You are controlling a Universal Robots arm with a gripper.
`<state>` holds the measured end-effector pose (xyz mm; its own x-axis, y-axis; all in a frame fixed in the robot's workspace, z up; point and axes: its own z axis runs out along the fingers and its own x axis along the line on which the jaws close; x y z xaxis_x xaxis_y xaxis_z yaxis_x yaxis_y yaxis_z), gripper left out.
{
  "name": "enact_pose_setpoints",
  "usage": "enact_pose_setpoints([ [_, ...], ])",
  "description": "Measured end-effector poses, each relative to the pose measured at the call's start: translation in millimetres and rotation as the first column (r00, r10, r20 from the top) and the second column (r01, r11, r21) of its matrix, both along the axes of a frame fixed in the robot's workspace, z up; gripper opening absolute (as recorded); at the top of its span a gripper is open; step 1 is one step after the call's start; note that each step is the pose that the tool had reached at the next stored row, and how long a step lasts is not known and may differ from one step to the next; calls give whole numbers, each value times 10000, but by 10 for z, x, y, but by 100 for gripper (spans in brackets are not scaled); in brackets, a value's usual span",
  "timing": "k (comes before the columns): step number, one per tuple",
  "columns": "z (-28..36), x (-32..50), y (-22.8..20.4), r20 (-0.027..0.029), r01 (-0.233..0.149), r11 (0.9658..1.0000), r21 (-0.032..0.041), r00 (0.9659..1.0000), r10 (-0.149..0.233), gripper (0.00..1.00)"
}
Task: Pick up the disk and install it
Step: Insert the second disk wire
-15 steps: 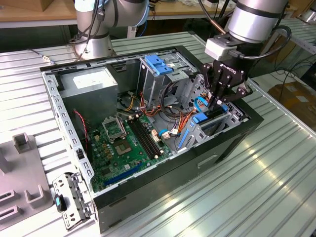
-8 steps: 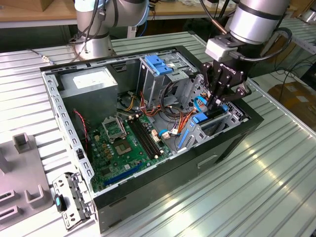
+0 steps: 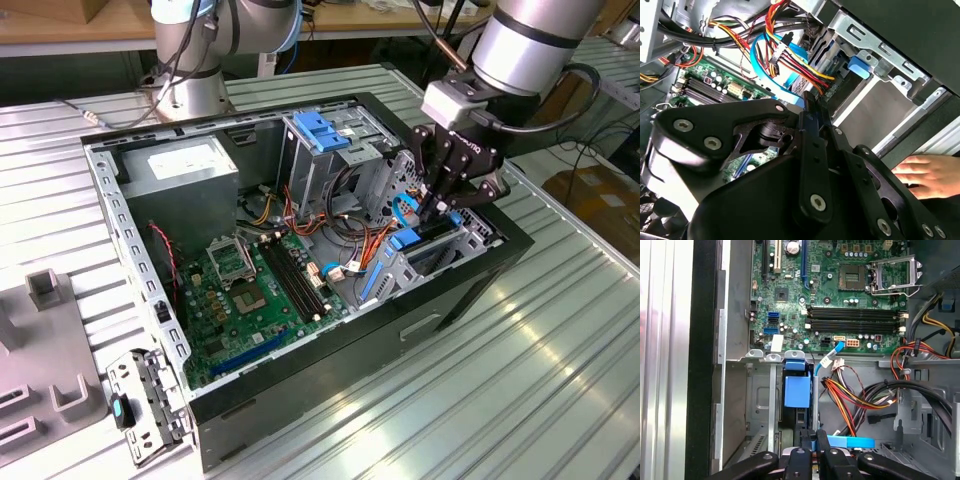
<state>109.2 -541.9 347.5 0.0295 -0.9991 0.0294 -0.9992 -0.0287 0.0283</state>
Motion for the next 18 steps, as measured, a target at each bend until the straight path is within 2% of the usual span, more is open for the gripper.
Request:
enact_pose_setpoints([
  [3,4,0,-2,0,1,10000,-5,10000,-1,16],
  [6,3,1,-45,0,13,10000,-3,10000,-13,16],
  [10,3,9,-72,0,59,10000,-1,10000,-59,16],
  [13,3,11,-73,0,110,9999,-1,9999,-110,16],
  [18,2,11,-77,0,123,9999,52,9999,-123,16],
])
